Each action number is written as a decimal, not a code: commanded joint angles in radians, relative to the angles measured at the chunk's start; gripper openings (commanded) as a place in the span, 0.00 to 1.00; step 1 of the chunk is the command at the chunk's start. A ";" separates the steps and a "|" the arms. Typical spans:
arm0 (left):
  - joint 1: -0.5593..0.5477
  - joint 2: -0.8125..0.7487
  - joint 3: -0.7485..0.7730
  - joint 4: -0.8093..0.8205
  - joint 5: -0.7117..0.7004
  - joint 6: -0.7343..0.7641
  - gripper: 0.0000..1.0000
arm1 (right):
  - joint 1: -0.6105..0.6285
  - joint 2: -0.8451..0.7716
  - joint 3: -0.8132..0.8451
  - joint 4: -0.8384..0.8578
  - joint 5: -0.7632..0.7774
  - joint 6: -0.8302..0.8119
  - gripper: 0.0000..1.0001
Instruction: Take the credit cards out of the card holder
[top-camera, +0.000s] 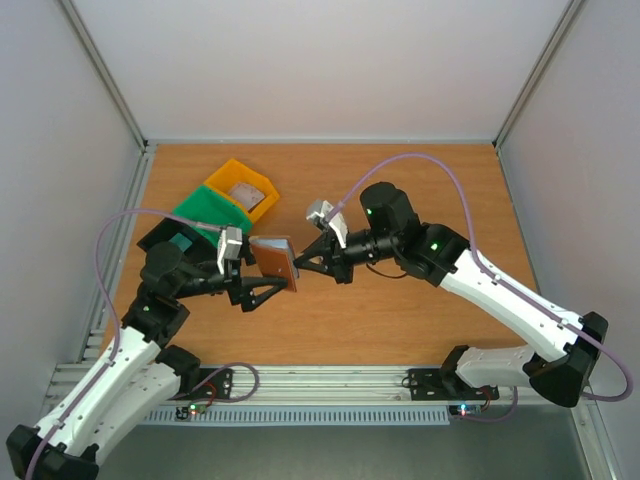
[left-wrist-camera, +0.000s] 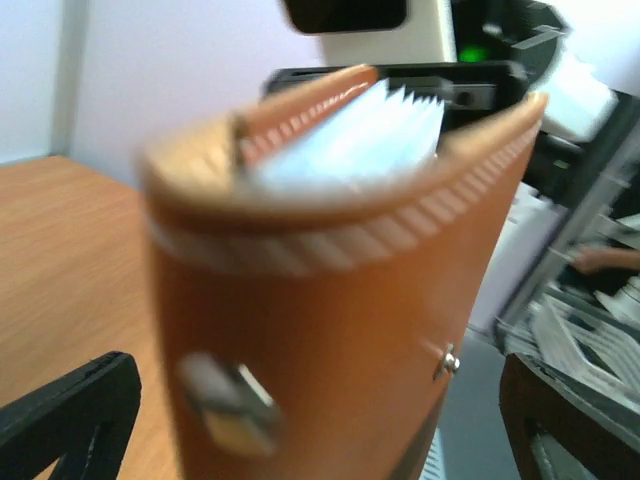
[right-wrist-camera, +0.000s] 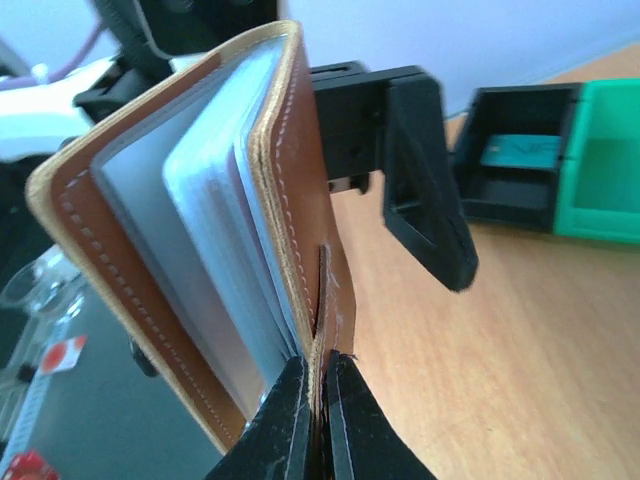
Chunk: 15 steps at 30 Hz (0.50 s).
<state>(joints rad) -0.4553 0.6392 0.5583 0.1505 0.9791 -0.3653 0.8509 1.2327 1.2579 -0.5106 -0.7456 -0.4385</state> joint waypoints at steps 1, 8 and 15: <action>-0.003 -0.032 -0.006 -0.091 -0.304 0.072 0.99 | -0.012 0.012 0.042 0.043 0.194 0.152 0.01; -0.002 -0.022 0.015 -0.201 -0.513 0.318 0.99 | 0.029 0.068 0.130 -0.067 0.599 0.341 0.01; -0.002 -0.017 -0.012 -0.166 -0.466 0.274 0.99 | 0.075 0.131 0.187 -0.115 0.669 0.302 0.01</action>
<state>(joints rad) -0.4553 0.6300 0.5529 -0.0574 0.5110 -0.1127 0.9138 1.3571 1.4090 -0.5941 -0.1699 -0.1562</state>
